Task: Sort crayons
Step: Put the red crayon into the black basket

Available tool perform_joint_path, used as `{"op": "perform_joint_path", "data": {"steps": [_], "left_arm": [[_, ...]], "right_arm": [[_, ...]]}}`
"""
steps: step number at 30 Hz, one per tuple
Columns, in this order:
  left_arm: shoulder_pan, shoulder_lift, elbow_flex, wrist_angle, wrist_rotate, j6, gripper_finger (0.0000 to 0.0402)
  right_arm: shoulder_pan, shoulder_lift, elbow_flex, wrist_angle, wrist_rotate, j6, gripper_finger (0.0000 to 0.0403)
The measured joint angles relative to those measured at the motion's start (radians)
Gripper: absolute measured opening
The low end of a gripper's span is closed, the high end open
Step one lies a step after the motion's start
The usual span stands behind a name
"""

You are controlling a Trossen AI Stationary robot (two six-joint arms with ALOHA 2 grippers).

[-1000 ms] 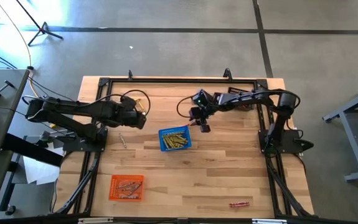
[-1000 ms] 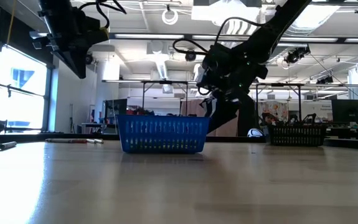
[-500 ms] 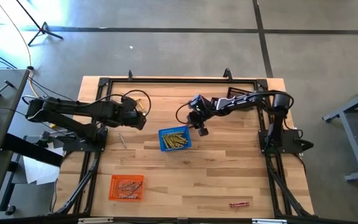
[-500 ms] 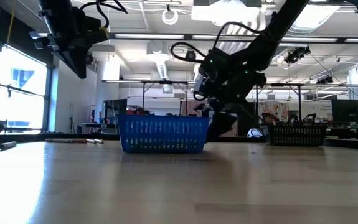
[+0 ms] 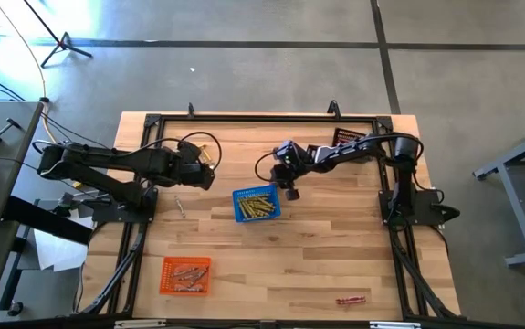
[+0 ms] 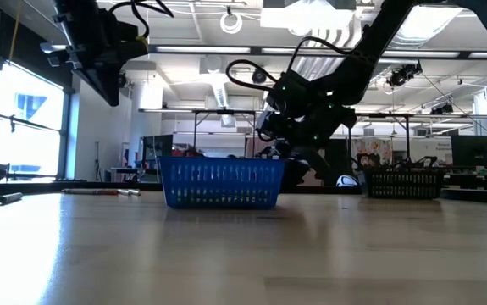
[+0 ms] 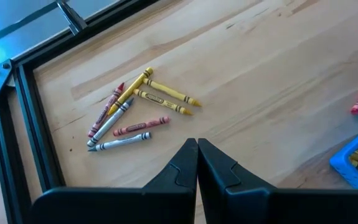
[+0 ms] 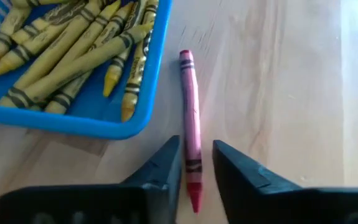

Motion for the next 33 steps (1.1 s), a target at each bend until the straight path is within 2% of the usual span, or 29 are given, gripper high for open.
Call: {"op": "perform_joint_path", "data": {"steps": [3, 5, 10, 14, 21, 28, 33], "left_arm": [[0.000, 0.000, 0.000, 0.003, -0.009, 0.000, 0.0001], [0.000, 0.000, 0.000, 0.008, -0.012, 0.000, 0.0001], [0.000, 0.000, 0.000, 0.030, -0.017, 0.032, 0.0001], [0.000, 0.000, 0.000, 0.030, -0.043, 0.039, 0.0003], [0.000, 0.000, 0.000, 0.029, -0.060, 0.059, 0.0003], [0.000, 0.000, 0.000, 0.029, -0.118, 0.057, 0.0003], [0.000, 0.000, 0.000, 0.028, -0.152, 0.051, 0.0003]], "right_arm": [[0.001, 0.010, 0.000, -0.008, -0.001, 0.021, 0.0027], [0.000, 0.017, 0.002, -0.025, 0.000, 0.030, 0.0011], [-0.031, 0.015, 0.001, -0.041, -0.004, 0.149, 0.0012], [-0.101, -0.022, -0.003, -0.037, 0.039, 0.246, 0.0009], [-0.261, -0.169, -0.006, -0.136, 0.058, 0.515, 0.0005], [-0.376, -0.414, -0.003, -0.416, 0.068, 0.700, 0.0005], [-0.454, -0.572, -0.005, -0.781, 0.212, 0.765, 0.0011]]}}
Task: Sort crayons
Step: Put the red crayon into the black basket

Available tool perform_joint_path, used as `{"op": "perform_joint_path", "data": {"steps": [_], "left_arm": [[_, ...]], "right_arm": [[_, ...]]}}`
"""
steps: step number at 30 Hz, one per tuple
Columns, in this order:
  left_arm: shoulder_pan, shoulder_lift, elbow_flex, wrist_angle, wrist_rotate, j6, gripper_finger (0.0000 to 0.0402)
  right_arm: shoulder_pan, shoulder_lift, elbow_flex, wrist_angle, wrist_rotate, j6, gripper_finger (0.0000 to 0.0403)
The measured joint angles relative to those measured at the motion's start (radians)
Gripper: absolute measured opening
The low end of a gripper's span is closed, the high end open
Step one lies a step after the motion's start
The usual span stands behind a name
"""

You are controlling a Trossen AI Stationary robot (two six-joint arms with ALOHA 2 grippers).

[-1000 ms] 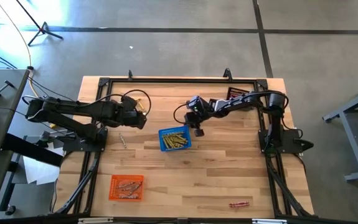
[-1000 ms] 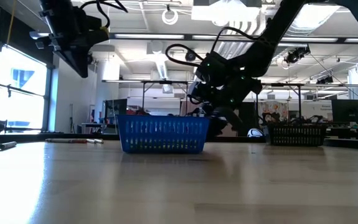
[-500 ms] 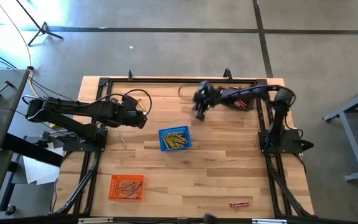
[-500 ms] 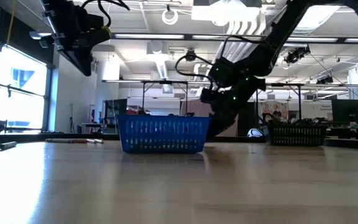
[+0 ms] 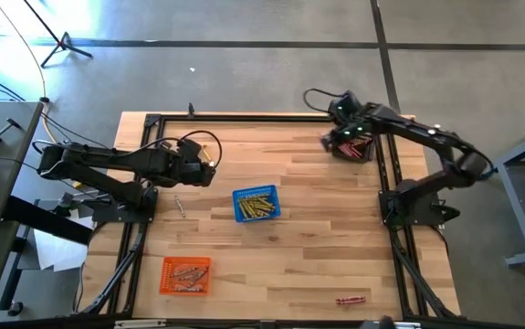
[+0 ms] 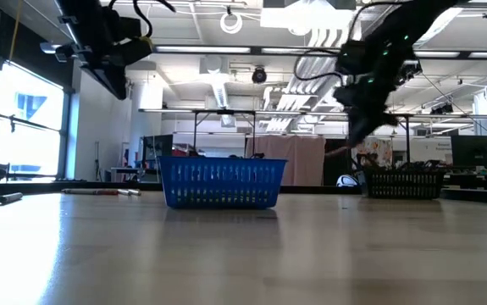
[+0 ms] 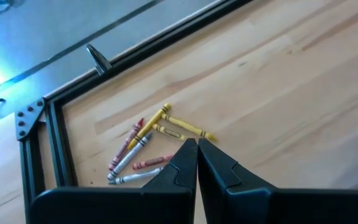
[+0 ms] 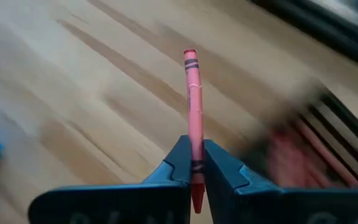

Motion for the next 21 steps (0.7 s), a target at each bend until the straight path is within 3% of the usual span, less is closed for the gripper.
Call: {"op": "perform_joint_path", "data": {"steps": [4, 13, 21], "left_arm": [[0.009, 0.000, 0.000, 0.001, -0.045, 0.000, 0.0003], [0.065, 0.000, 0.000, 0.001, -0.100, -0.001, 0.0003], [0.071, 0.000, 0.000, 0.002, -0.049, 0.049, 0.0003]], "right_arm": [[-0.048, -0.056, -0.023, -0.157, 0.112, 0.016, 0.0012], [-0.126, -0.053, -0.137, -0.120, 0.249, 0.021, 0.0016], [-0.137, -0.053, -0.143, -0.127, 0.255, 0.000, 0.0084]]}}
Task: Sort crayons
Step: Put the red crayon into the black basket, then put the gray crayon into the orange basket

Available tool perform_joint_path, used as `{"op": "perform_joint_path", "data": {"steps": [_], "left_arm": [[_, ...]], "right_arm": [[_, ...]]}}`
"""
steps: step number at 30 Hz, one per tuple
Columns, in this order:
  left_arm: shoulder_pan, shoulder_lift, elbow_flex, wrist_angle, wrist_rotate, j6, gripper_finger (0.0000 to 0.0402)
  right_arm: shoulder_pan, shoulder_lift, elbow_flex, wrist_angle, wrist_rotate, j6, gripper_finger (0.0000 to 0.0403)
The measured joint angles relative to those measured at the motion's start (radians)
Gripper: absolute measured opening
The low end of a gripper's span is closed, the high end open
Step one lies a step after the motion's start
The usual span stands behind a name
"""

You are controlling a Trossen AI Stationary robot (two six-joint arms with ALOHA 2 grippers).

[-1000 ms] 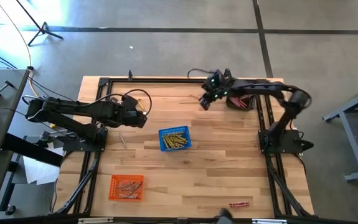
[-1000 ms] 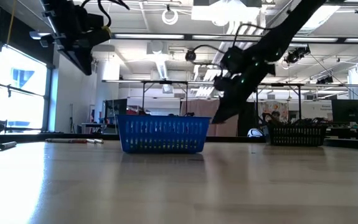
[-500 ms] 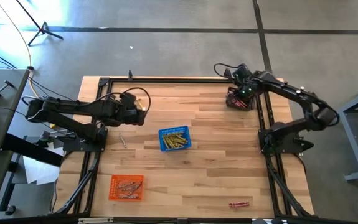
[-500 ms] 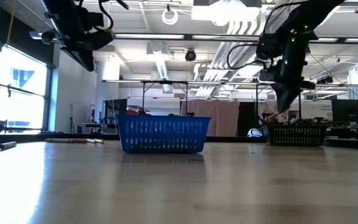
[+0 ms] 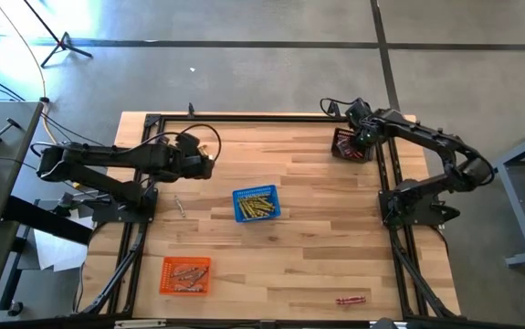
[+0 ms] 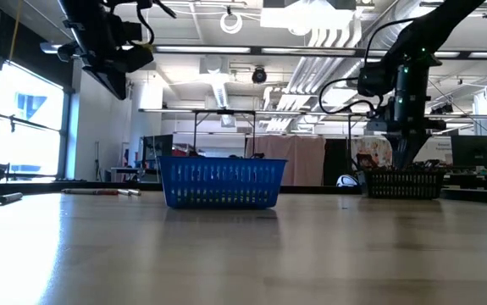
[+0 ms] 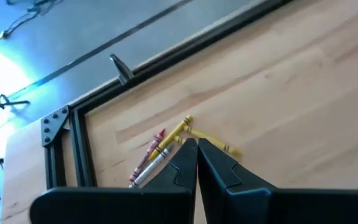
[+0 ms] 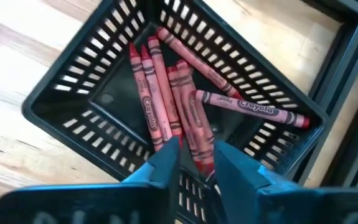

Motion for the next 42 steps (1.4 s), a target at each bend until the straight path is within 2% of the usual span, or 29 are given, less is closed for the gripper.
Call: {"op": "perform_joint_path", "data": {"steps": [4, 9, 12, 16, 20, 26, 33, 42], "left_arm": [[0.021, 0.000, 0.000, 0.001, 0.078, 0.062, 0.0003], [0.120, 0.026, 0.000, 0.000, 0.232, 0.162, 0.0003], [0.196, 0.070, 0.000, 0.000, 0.270, 0.261, 0.0003], [0.297, 0.158, 0.000, 0.000, 0.275, 0.512, 0.0004], [0.398, 0.268, 0.000, -0.001, 0.352, 0.805, 0.0016], [0.506, 0.455, 0.000, -0.002, 0.383, 1.055, 0.0061], [0.551, 0.604, 0.000, -0.002, 0.383, 1.103, 0.0111], [0.548, 0.614, 0.000, 0.053, 0.383, 1.121, 0.0118]], "right_arm": [[0.000, -0.006, 0.000, -0.007, -0.023, 0.006, 0.0116], [0.006, -0.039, 0.000, -0.003, -0.201, 0.025, 0.0125], [0.022, -0.074, 0.001, 0.007, -0.256, 0.038, 0.0125], [0.052, -0.124, 0.002, 0.018, -0.273, 0.048, 0.0126], [0.078, -0.165, 0.002, 0.020, -0.273, 0.062, 0.0126], [0.115, -0.209, 0.002, 0.023, -0.273, 0.100, 0.0126], [0.147, -0.217, 0.002, 0.026, -0.273, 0.111, 0.0126], [0.153, -0.217, 0.002, 0.081, -0.272, 0.134, 0.0126]]}}
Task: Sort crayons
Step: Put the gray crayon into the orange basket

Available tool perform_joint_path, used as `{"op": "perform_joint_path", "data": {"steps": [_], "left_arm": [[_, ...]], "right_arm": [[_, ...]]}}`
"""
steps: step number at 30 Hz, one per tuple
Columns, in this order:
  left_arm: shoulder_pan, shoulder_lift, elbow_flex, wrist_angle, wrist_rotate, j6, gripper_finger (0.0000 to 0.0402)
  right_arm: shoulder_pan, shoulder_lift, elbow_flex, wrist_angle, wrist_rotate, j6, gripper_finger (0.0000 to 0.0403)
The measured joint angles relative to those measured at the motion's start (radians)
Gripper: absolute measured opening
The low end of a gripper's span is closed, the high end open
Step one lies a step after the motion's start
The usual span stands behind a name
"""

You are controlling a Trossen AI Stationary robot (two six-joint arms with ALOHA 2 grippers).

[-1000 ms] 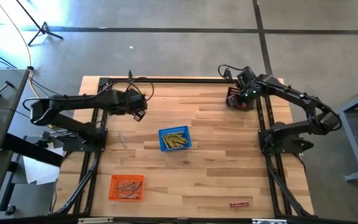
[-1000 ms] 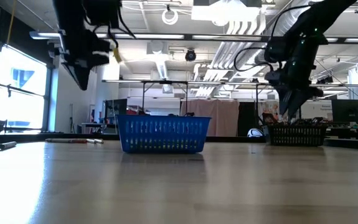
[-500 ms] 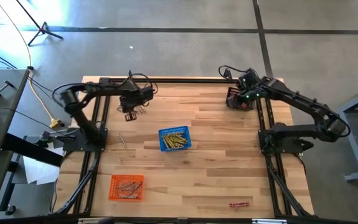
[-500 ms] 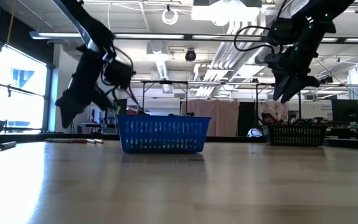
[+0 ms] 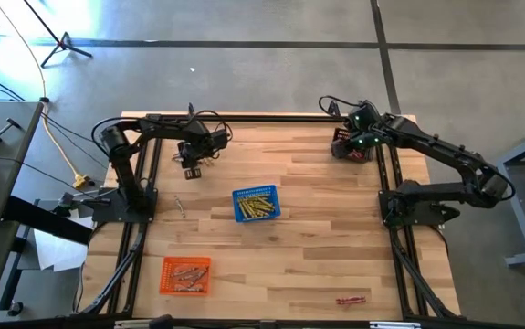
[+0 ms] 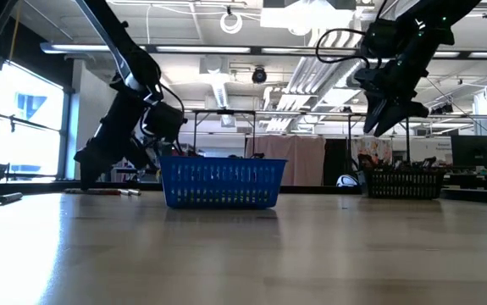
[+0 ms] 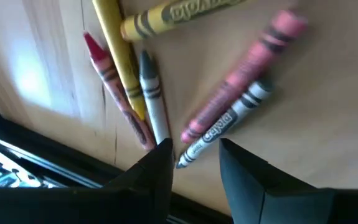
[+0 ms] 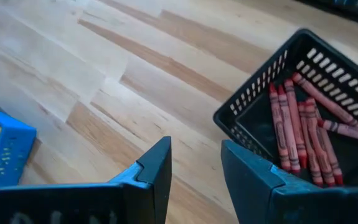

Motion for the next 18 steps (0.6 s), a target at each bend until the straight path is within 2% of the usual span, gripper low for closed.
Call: {"op": "perform_joint_path", "data": {"steps": [6, 13, 18], "left_arm": [[0.000, 0.000, 0.000, 0.014, 0.007, 0.021, 0.0118], [0.000, 0.000, 0.000, 0.011, 0.154, 0.002, 0.0118], [0.000, 0.000, 0.000, 0.013, 0.175, -0.057, 0.0117]], "right_arm": [[0.000, 0.000, 0.000, 0.028, 0.000, 0.000, 0.0126], [0.000, 0.000, 0.000, 0.028, 0.000, 0.011, 0.0126], [0.000, 0.000, 0.000, 0.028, 0.000, 0.019, 0.0126]]}}
